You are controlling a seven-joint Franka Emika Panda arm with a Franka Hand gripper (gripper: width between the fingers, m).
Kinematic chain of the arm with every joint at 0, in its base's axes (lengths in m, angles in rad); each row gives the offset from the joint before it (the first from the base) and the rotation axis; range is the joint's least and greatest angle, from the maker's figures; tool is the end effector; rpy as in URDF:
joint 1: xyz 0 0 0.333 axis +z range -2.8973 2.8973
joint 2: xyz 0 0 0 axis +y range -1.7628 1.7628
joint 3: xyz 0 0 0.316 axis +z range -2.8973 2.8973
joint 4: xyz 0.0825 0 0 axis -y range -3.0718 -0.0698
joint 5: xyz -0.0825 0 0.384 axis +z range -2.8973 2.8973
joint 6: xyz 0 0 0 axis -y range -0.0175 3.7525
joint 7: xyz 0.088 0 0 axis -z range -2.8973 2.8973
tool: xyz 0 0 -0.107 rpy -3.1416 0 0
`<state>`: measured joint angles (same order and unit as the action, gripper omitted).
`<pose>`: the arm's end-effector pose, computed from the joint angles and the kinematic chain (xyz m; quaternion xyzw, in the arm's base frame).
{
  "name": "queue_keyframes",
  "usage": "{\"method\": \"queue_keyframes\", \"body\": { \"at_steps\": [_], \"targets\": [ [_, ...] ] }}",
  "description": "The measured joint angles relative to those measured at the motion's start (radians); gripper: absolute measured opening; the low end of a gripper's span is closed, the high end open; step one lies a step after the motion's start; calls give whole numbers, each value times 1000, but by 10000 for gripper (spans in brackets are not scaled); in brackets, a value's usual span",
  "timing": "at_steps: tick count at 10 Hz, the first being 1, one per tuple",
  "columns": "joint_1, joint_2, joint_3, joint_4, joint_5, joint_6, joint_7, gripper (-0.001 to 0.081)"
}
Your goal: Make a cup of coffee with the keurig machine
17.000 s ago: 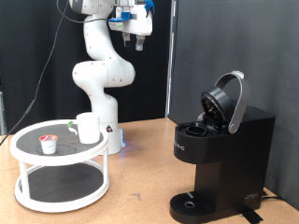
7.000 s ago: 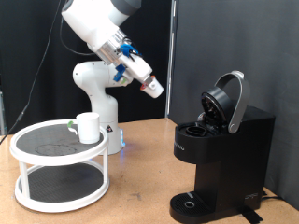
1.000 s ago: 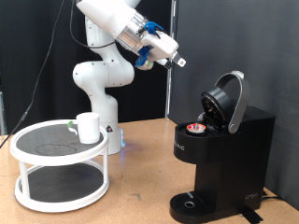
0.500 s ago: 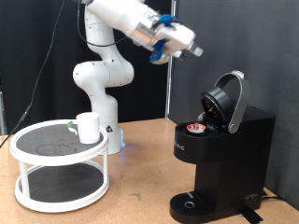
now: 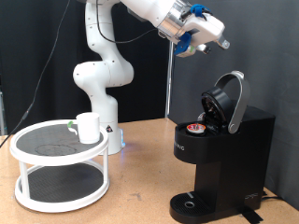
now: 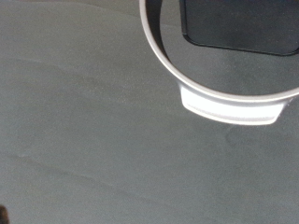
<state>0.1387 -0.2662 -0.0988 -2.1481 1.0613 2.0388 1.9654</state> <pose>0.4976 0.0646 0.5564 -0.3304 0.8106 0.3697 0.3116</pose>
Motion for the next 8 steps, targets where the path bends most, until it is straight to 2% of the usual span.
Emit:
{"method": "queue_keyframes", "body": {
  "at_steps": [2,3,4,8],
  "targets": [
    [1,5,5,8,18,0,9,734],
    [3,14,22,25,20,26,23,734],
    [5,28,44,50,14,34,61,734],
    [17,102,114,177,-64,-27,230,734]
  ]
}}
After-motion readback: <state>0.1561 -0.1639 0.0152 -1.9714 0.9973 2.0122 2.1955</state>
